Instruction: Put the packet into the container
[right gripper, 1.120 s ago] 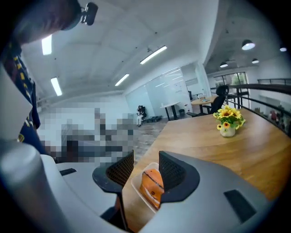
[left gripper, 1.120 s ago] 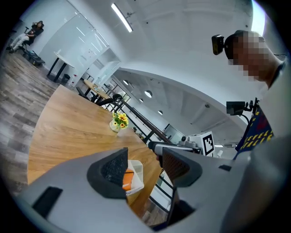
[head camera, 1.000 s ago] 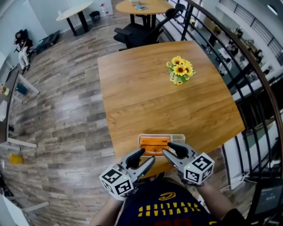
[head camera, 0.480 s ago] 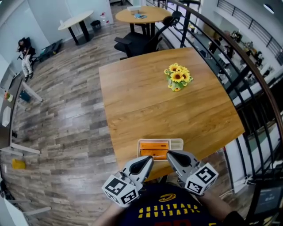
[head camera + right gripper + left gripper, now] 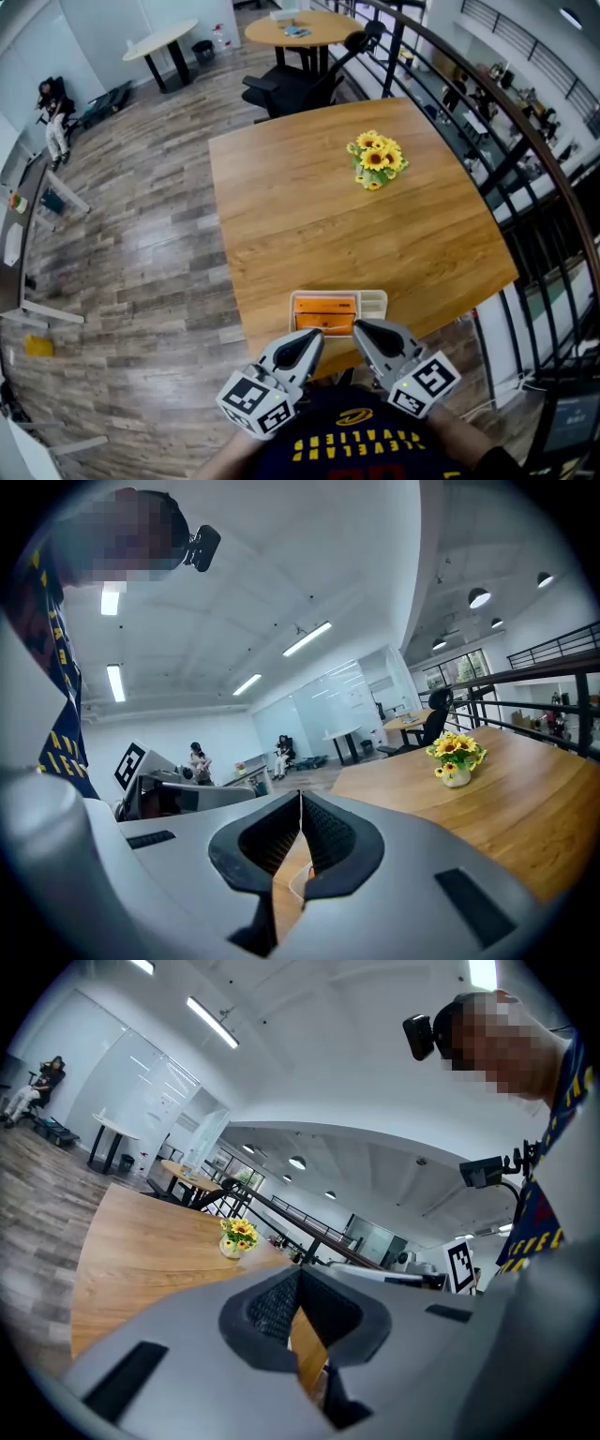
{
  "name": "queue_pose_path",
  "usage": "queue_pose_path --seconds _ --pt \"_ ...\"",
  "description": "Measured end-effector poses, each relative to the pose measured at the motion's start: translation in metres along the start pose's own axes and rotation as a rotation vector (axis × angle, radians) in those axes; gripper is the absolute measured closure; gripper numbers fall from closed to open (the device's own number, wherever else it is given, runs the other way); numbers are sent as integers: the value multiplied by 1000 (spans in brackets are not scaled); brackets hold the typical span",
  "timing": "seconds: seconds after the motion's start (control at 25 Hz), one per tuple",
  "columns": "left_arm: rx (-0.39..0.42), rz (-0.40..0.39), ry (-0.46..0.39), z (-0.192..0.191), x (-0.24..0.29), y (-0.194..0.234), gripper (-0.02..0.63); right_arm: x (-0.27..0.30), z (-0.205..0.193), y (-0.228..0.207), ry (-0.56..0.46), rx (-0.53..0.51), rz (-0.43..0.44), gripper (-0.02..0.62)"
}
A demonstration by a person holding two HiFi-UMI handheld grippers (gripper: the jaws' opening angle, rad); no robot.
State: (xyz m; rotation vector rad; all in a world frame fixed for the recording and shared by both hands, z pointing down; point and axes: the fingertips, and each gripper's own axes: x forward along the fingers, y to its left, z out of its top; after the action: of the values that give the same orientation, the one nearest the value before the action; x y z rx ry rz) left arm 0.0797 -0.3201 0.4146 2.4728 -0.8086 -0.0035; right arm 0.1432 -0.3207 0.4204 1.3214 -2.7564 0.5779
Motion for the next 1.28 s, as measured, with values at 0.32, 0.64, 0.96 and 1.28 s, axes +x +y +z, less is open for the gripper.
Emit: queue_pose_path --seconds 0.32,0.64,0.96,1.28 --pt "-4 -13 10 -1 3 0 607 -1 -1 -3 5 1 -7 578" --pt "-12 -14 20 -5 3 1 607 -1 -3 -3 6 -5 -14 578" --pt "-16 -12 22 -7 3 2 607 -3 -4 -3 5 -6 -14 578" --pt "-19 -8 27 -9 4 3 607 -2 -6 -3 11 0 -13 578"
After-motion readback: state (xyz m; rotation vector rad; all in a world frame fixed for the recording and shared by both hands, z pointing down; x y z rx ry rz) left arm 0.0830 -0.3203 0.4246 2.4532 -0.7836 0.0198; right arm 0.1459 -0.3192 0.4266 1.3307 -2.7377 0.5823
